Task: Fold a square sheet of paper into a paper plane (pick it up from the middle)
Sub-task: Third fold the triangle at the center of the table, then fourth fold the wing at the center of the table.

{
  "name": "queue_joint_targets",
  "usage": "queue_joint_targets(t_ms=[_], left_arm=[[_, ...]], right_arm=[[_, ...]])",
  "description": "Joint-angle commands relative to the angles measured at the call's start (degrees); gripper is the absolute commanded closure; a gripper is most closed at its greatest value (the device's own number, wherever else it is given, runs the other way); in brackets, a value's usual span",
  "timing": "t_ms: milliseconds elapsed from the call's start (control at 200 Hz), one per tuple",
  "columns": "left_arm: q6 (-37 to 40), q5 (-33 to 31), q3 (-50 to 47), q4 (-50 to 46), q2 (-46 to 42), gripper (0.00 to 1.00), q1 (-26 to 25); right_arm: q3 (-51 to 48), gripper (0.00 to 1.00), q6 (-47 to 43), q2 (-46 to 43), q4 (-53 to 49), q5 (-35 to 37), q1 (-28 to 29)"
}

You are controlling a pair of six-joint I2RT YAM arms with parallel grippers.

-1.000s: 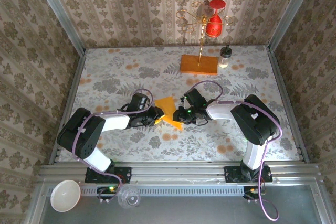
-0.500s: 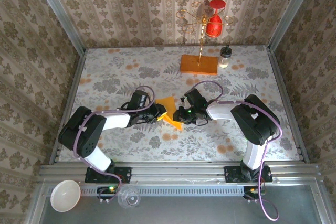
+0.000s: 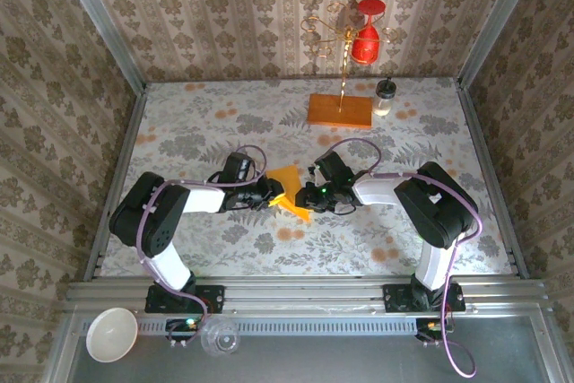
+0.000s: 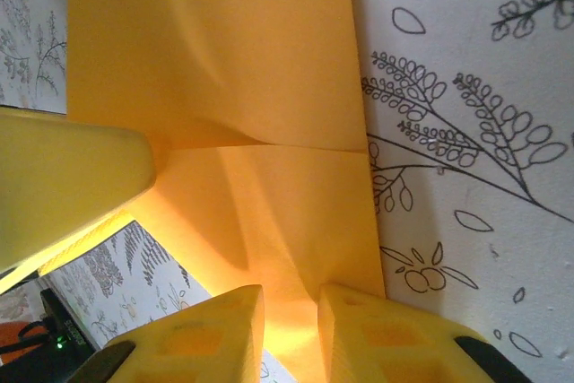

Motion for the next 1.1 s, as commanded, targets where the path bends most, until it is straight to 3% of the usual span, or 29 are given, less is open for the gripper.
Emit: queue_joint_targets(t_ms=[0, 150, 285, 575, 790, 1090], left_arm=[[2.8, 1.6, 1.5, -1.1, 0.4, 0.79, 0.7], [3.3, 1.7, 1.7, -2.8, -0.2, 0.89, 1.3], [3.0, 0.6, 2.8, -5.6, -1.4, 0.9, 1.5], [2.6, -2.5, 9.1, -18.6, -4.0, 0.91, 0.8], [1.7, -3.2, 12.7, -24.0, -3.5, 0.91, 0.1], [0.5, -2.7, 14.1, -25.2, -2.6, 0.91, -0.2]], right_arm=[[-0.9, 0.72, -1.1, 0.4, -2.4, 2.0, -0.7], [1.1, 0.67, -4.0, -3.5, -6.3, 3.2, -0.9], [2.7, 0.6, -8.6, -8.3, -12.0, 8.5, -0.6], [3.0, 0.6, -18.1, -14.2, -19.4, 30.8, 7.9], [5.9, 0.57, -22.9, -10.1, -19.2, 39.1, 14.9], [9.9, 0.58, -24.8, -3.4, -17.1, 41.5, 16.9]])
